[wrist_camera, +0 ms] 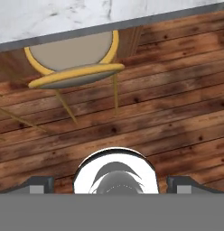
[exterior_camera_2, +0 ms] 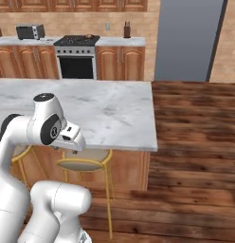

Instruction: Place the cold items (potato and lemon) from the fridge in one tupperware on the dining counter. Place the warm items (hot dog and kebab skewer) in the stove area in another tupperware.

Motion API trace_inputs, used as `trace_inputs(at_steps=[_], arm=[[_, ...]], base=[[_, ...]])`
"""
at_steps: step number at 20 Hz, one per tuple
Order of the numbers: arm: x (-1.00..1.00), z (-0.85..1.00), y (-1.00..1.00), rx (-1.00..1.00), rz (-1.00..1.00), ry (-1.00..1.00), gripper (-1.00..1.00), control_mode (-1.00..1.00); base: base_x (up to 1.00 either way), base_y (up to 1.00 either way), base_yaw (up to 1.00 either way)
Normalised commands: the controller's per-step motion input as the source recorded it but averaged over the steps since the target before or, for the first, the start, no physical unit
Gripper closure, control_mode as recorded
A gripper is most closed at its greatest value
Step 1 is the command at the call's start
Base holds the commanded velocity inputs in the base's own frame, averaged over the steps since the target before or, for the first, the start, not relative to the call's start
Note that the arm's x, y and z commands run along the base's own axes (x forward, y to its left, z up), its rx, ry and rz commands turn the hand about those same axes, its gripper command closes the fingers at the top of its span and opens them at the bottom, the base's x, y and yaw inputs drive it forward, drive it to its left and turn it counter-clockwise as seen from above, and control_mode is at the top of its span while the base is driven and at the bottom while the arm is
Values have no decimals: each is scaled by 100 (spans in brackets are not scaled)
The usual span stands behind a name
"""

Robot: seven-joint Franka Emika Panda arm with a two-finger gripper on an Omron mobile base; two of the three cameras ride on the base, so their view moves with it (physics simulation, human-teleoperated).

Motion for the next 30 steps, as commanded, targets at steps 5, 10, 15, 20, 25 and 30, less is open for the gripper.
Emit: trace_inputs(at_steps=[5,10,15,20,25,30], arm=[[0,0,0,0,0,0,-100,100],[0,0,0,0,0,0,-100,100],[0,0,0,0,0,0,-100,100],[0,0,0,0,0,0,-100,100],[0,0,0,0,0,0,-100,100],[0,0,0,0,0,0,-100,100]], base=[[0,-100,0],[14,-100,1],[34,-100,4],[58,-100,9],[97,-81,26],[100,-37,28]])
